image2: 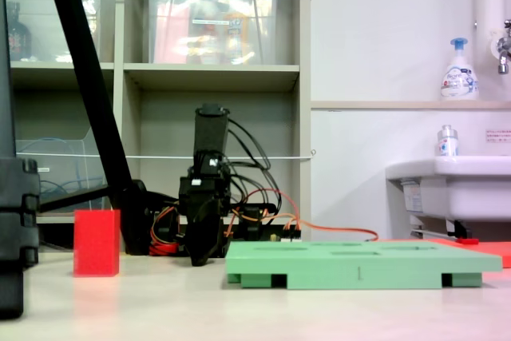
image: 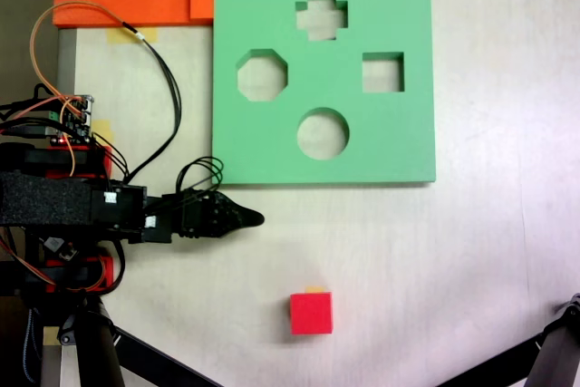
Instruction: Put the square block into the corresponding hole
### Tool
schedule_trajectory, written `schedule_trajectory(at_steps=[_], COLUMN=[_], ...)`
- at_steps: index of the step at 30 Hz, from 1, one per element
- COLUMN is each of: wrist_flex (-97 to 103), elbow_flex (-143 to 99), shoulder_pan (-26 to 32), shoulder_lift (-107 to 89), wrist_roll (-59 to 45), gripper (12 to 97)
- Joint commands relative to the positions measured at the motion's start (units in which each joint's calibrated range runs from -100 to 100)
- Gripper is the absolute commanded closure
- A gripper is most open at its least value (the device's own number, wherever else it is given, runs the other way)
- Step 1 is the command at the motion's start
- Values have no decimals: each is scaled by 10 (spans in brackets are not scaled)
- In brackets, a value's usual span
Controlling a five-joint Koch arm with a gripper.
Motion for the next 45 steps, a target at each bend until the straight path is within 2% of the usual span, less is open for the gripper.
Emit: schedule_trajectory(at_steps=[1, 17, 21, 28, 33, 35, 39, 45], wrist_flex=[-58, -58, -58, -55, -24, -106, -429, -700], elbow_flex=[-8, -8, -8, -8, -8, 48, 306, 511], shoulder_pan=[0, 0, -27, -25, -42, -59, -59, -50], shoulder_lift=[-4, -4, -4, -4, -4, -4, -4, -4], wrist_roll=[2, 2, 51, 56, 238, 277, 370, 441], gripper=[603, 604, 607, 604, 621, 657, 662, 703])
